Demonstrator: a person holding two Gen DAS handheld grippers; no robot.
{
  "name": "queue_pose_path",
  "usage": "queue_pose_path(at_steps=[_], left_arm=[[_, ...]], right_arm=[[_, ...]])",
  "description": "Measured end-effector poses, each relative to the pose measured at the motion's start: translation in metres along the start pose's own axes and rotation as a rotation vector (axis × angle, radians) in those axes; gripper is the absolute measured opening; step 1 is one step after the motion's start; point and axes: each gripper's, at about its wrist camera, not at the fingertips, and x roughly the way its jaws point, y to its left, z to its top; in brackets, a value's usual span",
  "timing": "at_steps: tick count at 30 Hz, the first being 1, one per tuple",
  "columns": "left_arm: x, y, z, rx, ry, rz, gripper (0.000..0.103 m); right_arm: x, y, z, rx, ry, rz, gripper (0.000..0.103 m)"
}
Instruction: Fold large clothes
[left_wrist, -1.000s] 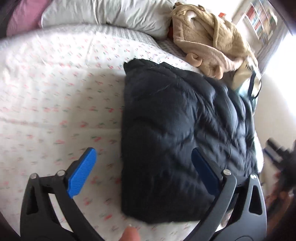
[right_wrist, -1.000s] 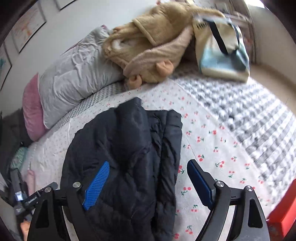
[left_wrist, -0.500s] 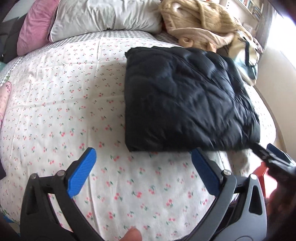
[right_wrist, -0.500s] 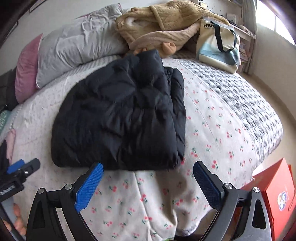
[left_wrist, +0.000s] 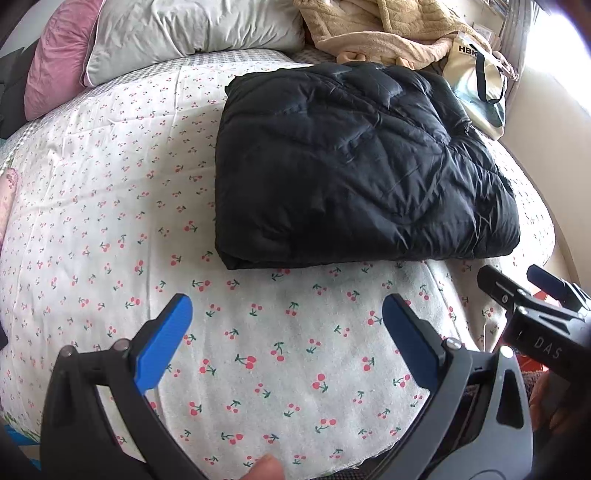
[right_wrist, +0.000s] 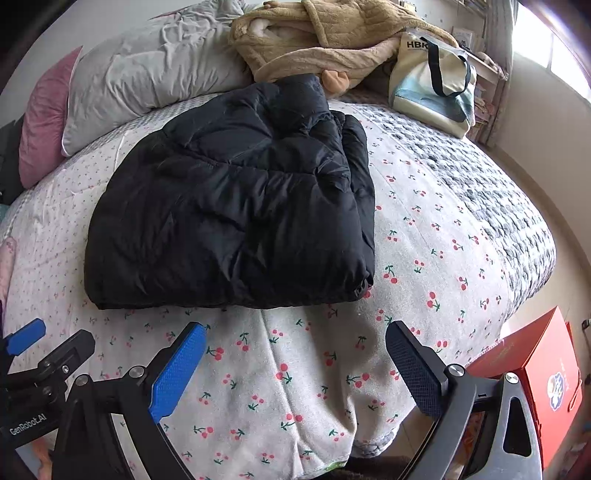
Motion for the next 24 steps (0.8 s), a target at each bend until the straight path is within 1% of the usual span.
queue_pose_path(at_steps=[8, 24], left_arm=[[0.0013, -0.0023, 0.0000, 0.004, 0.006, -0.003, 0.102], [0.0017, -0.0012, 0.0006, 0.000, 0.008, -0.006, 0.102]], right_arm=[[0.0035, 0.0081, -0.0032, -0.016, 0.012, -0.001, 0.099], [0.0080, 0.0073, -0.0017, -0.011, 0.022, 0.004, 0.099]])
